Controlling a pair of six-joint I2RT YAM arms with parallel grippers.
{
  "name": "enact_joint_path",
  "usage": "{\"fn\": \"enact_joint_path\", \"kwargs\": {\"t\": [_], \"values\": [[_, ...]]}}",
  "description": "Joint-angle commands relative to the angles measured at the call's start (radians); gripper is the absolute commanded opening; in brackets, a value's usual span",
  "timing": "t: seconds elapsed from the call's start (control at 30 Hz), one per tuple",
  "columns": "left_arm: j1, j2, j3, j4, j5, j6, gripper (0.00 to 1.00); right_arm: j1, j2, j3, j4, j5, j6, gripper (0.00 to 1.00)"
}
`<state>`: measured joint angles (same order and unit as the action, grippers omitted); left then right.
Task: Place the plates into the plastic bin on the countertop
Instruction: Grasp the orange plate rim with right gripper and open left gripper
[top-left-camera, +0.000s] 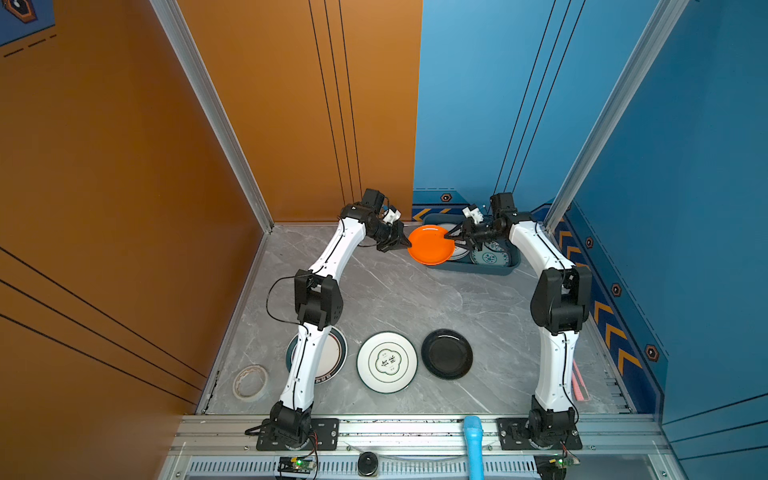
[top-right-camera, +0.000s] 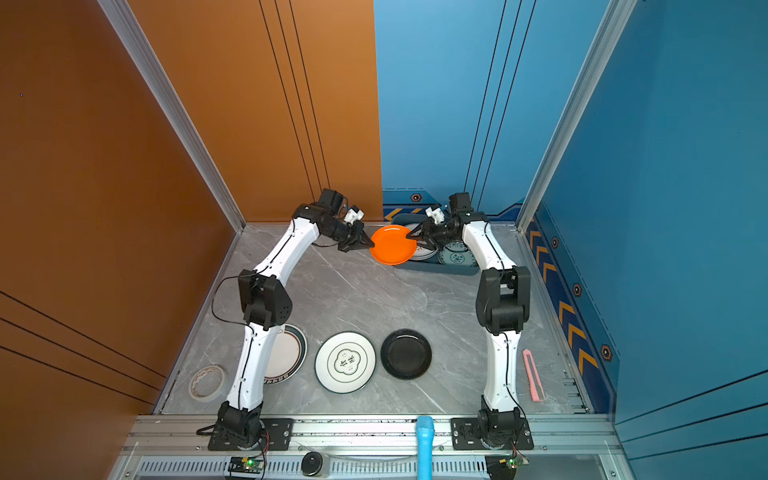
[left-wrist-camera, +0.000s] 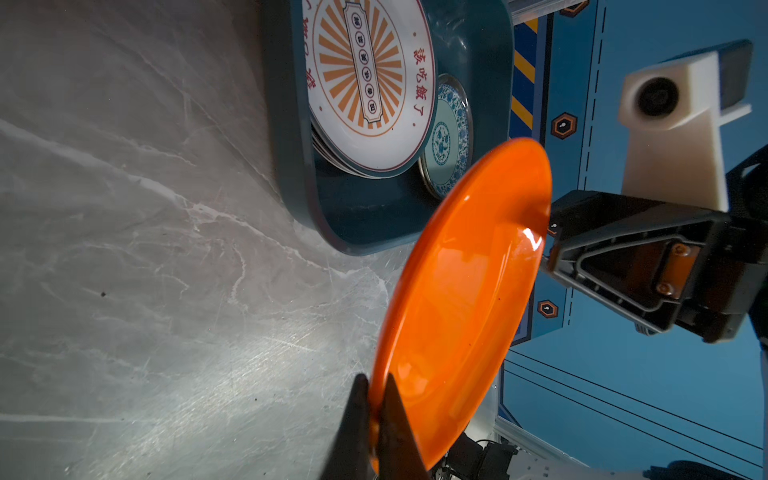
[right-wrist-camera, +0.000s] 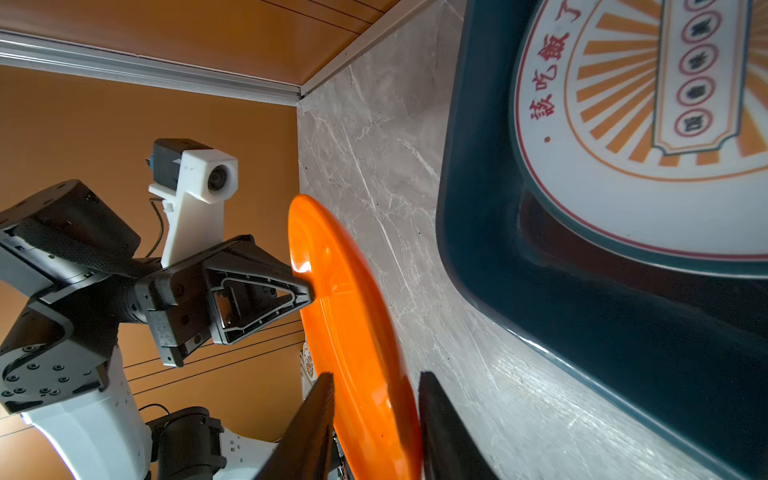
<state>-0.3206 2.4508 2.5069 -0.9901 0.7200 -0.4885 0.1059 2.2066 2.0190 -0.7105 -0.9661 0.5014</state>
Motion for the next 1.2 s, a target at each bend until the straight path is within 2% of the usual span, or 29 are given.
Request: {"fn": "enact_joint_path", "kwargs": {"t": [0.0,0.27,0.4,0.53,0.7,0.83,0.87,1.03,1.17], "values": [[0.009,0.012,0.046,0.003,0.038,-0.013,0.0,0.028,0.024,0.024,0.003,-0.043,-0.003,0.31],[0.011,0.022,0.053,0.003,0.041,-0.017,0.0,0.043,0.041,0.026,-0.004,-0.044,0.008,0.14],[0.012,0.019,0.051,0.004,0.039,-0.02,0.0,0.043,0.035,0.023,-0.011,-0.029,0.005,0.0],[0.014,0.009,0.04,0.003,0.034,-0.018,0.07,0.035,0.029,0.026,-0.012,-0.003,0.01,0.0],[0.014,-0.02,0.016,0.004,0.008,-0.005,0.37,0.001,0.017,0.04,-0.014,0.048,0.025,0.0],[0.014,-0.049,-0.009,0.003,-0.009,0.024,0.77,-0.05,0.003,0.063,-0.028,0.095,0.034,0.0],[0.014,-0.059,-0.015,0.003,-0.016,0.036,0.97,-0.066,-0.004,0.067,-0.034,0.112,0.034,0.0],[0.011,-0.12,-0.043,0.002,-0.116,0.086,0.98,-0.144,-0.035,0.067,-0.087,0.232,0.034,0.0],[0.015,-0.147,-0.066,0.004,-0.206,0.073,0.98,-0.202,-0.055,0.046,-0.147,0.353,0.037,0.0]]}}
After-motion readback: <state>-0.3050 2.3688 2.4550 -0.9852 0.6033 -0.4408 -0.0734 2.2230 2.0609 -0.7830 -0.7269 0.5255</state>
